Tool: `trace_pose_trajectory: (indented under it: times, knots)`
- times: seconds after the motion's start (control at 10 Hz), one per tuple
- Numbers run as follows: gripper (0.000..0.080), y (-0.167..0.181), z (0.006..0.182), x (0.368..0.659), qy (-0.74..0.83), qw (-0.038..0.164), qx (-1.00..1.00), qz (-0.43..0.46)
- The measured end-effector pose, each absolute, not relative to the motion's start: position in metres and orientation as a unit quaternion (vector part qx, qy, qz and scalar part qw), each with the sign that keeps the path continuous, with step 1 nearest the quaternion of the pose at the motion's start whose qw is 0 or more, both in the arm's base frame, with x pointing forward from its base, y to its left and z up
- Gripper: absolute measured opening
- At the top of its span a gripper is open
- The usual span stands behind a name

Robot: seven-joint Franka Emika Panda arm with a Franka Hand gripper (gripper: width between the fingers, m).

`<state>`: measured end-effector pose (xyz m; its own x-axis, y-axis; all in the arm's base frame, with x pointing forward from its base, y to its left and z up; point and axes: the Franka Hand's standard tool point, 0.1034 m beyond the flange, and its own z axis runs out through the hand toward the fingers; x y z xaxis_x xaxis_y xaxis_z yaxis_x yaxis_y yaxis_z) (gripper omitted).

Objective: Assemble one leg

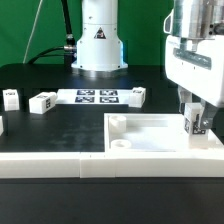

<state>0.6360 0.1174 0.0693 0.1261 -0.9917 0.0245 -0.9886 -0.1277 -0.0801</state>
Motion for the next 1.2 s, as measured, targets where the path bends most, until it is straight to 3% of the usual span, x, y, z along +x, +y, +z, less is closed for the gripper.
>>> trace_pose_trajectory:
  times: [0.1, 0.2, 0.9, 1.2]
  knots:
    - [0.0618, 0.1181, 0.0700, 0.6356, 0.626, 0.018, -0.779, -0.033]
    - [0.0640, 0.1212, 0.0701, 0.6357, 0.580, 0.017, -0.814, -0.034]
    - [0.0649, 0.1279, 0.0716, 0.6373, 0.183, 0.002, -0.982, -0.042]
    - [0.0649, 0.1239, 0.0720, 0.6379, 0.001, -0.021, -0.999, -0.043]
